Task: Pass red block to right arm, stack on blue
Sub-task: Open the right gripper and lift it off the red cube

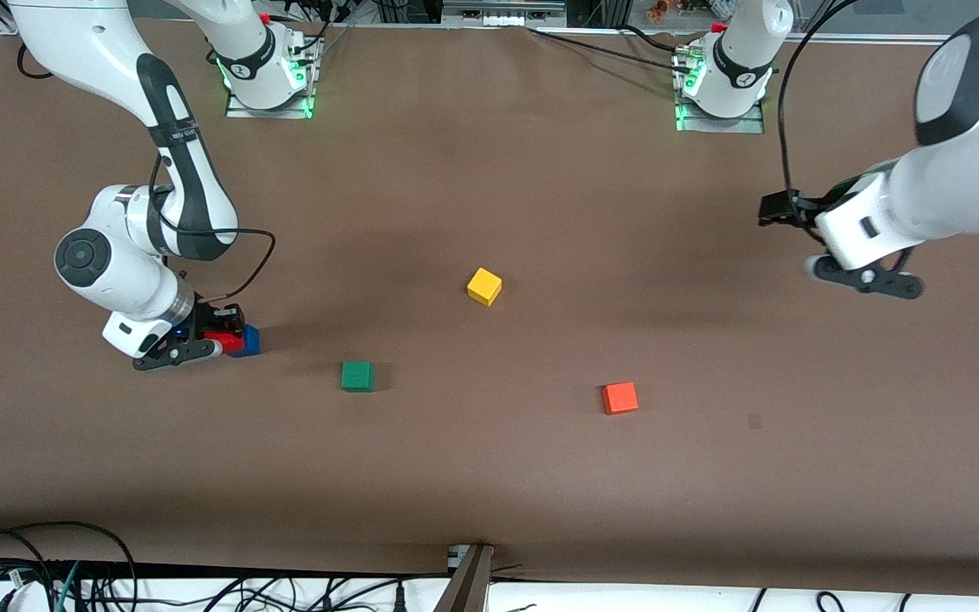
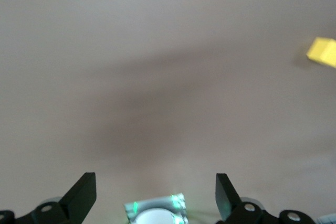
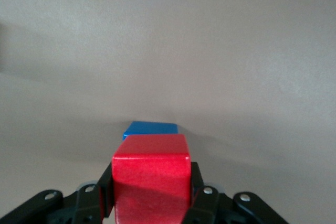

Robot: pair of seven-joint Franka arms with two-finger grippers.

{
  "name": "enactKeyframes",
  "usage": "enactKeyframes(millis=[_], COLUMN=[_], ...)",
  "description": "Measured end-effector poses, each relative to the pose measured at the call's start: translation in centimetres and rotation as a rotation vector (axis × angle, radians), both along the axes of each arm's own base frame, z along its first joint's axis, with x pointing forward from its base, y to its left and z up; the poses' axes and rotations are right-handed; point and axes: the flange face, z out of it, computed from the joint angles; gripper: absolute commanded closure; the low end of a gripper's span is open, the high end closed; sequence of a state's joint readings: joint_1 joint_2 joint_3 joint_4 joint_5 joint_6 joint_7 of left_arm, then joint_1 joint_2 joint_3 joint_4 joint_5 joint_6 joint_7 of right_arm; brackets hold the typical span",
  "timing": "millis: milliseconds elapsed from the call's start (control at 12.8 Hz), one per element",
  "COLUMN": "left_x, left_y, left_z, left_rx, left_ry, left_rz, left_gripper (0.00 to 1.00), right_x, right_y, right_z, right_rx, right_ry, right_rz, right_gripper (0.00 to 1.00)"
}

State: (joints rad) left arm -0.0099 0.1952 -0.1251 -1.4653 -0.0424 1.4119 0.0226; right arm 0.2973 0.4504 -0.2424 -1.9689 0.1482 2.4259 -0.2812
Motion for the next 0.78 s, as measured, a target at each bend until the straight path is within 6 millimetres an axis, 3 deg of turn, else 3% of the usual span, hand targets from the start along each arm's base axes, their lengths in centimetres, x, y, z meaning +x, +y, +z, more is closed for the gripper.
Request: enactKeyframes(millis=[235, 470, 704, 783], left_x=[-0.5, -2.2, -3.5, -3.7], left_y=[3.2, 4.5, 7.0, 7.4], left_z=[2.9, 3.0, 3.6, 3.6], left_rx=[0.019, 0.048, 0.054, 0.060], left_ry=[-0.124, -0.204, -0.238, -0.238], left_rz=[0.063, 0.142, 0.212, 0.257], left_gripper=[0.00, 0.00, 0.00, 0.00], right_x=[-0.2, -0.2, -0.2, -0.2], right_y=[0.1, 0.4, 0.5, 0.5], right_z=[-0.2, -0.2, -0.2, -0.2], right_rx=[0.000, 0.000, 0.000, 0.000], right_ry=[0.003, 0.003, 0.003, 0.003], right_rz=[0.001, 0.006, 0.008, 0.008], right_gripper=[0.88, 0.88, 0.86, 0.68])
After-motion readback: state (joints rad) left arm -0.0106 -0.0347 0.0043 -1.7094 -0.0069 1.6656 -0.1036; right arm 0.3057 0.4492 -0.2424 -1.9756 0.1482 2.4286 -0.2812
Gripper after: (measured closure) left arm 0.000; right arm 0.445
